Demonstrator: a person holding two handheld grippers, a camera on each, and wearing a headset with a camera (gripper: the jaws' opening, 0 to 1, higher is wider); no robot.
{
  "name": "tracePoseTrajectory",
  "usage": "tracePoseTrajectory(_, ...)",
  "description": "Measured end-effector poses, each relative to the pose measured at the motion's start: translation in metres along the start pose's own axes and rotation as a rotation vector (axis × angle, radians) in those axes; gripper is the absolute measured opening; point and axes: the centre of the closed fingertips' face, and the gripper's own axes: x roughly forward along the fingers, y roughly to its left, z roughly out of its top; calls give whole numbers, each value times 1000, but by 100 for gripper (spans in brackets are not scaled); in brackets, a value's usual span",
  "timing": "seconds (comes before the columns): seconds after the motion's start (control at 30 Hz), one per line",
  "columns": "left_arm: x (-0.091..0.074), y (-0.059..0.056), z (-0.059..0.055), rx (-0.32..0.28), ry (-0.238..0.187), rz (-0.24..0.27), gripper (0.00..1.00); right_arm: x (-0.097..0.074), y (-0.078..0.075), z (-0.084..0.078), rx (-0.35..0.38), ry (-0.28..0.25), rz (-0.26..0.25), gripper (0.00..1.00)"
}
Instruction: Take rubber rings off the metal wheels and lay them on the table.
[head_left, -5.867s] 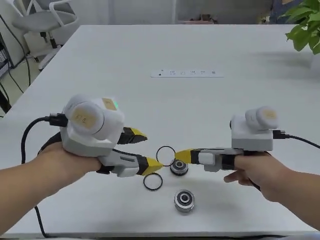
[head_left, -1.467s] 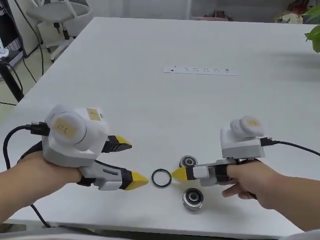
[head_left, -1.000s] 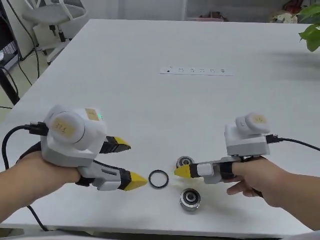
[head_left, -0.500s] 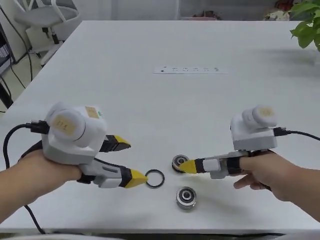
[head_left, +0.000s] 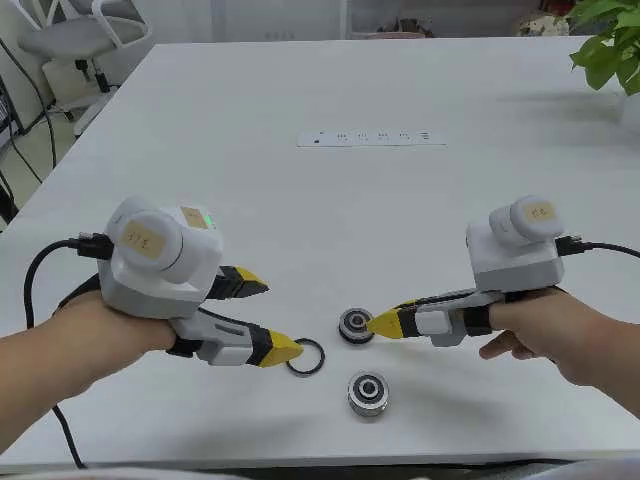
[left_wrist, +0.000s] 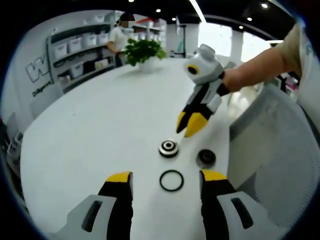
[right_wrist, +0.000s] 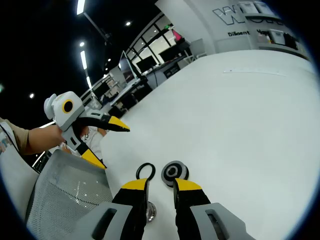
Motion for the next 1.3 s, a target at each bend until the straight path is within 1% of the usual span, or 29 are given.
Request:
tracePoseTrajectory(0.1,4,0,0,-1,6,-7,54,-1,-4,-2,-28,7,-12,19)
tracePoseTrajectory(0.23,11,-2,0,0,13,-17,54,-1,-11,-4,-93,13,-29,22)
tracePoseTrajectory(0.27,13,0,-1,0,14,-19,54,0,-13,-4,-123,14,-37,22)
tracePoseTrajectory(0.33,16,1,0,1,14,-22,54,0,-15,-4,-154,10,-44,24)
tracePoseTrajectory(0.4,18,1,1,1,14,-25,54,2,-21,-5,-181,12,-54,26)
tracePoseTrajectory(0.5,22,1,3,3,14,-31,54,2,-22,-6,-217,17,-63,26)
tracePoseTrajectory(0.53,24,2,3,5,14,-34,54,3,-23,-7,-232,18,-67,27)
tracePoseTrajectory(0.67,29,3,2,5,21,-40,54,3,-24,-8,-247,18,-72,28)
tracePoseTrajectory(0.73,32,4,2,5,24,-42,54,3,-27,-7,-253,14,-74,28)
tracePoseTrajectory(0.83,36,4,2,-1,25,-48,54,4,-28,-8,-279,3,-75,29)
tracePoseTrajectory(0.93,40,4,2,-9,27,-51,53,5,-30,-9,-289,2,-73,28)
tracePoseTrajectory(0.97,40,4,3,-4,21,-52,52,6,-30,-9,-292,1,-69,28)
tracePoseTrajectory(1.0,42,4,5,8,6,-53,51,7,-31,-9,-290,3,-68,28)
tracePoseTrajectory(1.03,43,4,6,10,0,-53,50,8,-33,-10,-290,6,-69,28)
tracePoseTrajectory(1.13,47,3,9,19,-11,-60,46,10,-34,-11,-294,7,-67,28)
tracePoseTrajectory(1.23,51,2,11,17,-15,-66,43,12,-34,-10,-301,2,-64,28)
tracePoseTrajectory(1.3,55,2,10,5,-8,-70,44,14,-34,-11,-308,4,-61,27)
